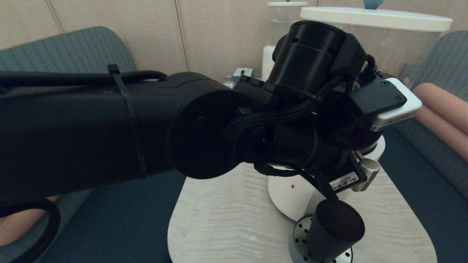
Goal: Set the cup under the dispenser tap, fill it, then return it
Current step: Turn off the faucet
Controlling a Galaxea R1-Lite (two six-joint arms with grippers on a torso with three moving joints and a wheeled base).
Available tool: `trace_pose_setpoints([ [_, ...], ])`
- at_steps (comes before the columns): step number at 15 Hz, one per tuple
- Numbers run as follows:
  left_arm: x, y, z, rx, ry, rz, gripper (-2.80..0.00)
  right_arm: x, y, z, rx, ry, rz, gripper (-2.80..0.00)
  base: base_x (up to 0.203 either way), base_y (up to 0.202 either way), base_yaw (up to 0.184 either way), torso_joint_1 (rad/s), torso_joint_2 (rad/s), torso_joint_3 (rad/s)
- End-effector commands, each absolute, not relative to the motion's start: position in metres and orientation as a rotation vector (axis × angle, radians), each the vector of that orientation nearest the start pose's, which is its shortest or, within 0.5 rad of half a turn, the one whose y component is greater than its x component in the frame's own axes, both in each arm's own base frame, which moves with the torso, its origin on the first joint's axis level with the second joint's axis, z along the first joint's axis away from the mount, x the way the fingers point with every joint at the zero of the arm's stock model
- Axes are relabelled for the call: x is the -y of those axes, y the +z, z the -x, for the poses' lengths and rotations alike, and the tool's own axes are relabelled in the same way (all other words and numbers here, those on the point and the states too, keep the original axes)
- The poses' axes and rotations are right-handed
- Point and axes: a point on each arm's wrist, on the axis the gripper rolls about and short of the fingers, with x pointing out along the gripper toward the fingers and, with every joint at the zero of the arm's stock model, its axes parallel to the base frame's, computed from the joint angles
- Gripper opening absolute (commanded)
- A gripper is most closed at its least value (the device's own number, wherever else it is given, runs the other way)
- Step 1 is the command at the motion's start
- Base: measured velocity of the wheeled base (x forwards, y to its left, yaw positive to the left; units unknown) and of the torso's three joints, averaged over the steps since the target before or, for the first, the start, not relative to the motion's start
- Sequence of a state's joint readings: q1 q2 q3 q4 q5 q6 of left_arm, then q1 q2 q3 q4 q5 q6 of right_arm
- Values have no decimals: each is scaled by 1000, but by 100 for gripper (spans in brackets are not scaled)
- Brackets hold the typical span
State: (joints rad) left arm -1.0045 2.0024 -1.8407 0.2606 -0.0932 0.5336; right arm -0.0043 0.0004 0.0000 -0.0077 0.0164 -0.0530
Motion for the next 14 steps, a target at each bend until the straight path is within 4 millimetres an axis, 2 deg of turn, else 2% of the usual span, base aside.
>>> trace_pose_setpoints([
  [1, 335, 276, -211, -118, -1171, -678, -280, 0, 75, 23, 5, 12, 54, -280, 0, 0, 0, 0, 0, 0],
  [4, 322, 271, -205, -172, -1155, -670, -280, 0, 75, 23, 5, 12, 54, -280, 0, 0, 0, 0, 0, 0],
  [7, 299, 269, -198, -237, -1088, -656, -280, 0, 75, 23, 5, 12, 54, -280, 0, 0, 0, 0, 0, 0],
  [11, 248, 279, -176, -366, -1019, -432, -280, 0, 75, 23, 5, 12, 54, -280, 0, 0, 0, 0, 0, 0],
  [14, 198, 268, -168, -427, -1022, -302, -280, -1, 75, 23, 5, 11, 54, -280, 0, 0, 0, 0, 0, 0],
])
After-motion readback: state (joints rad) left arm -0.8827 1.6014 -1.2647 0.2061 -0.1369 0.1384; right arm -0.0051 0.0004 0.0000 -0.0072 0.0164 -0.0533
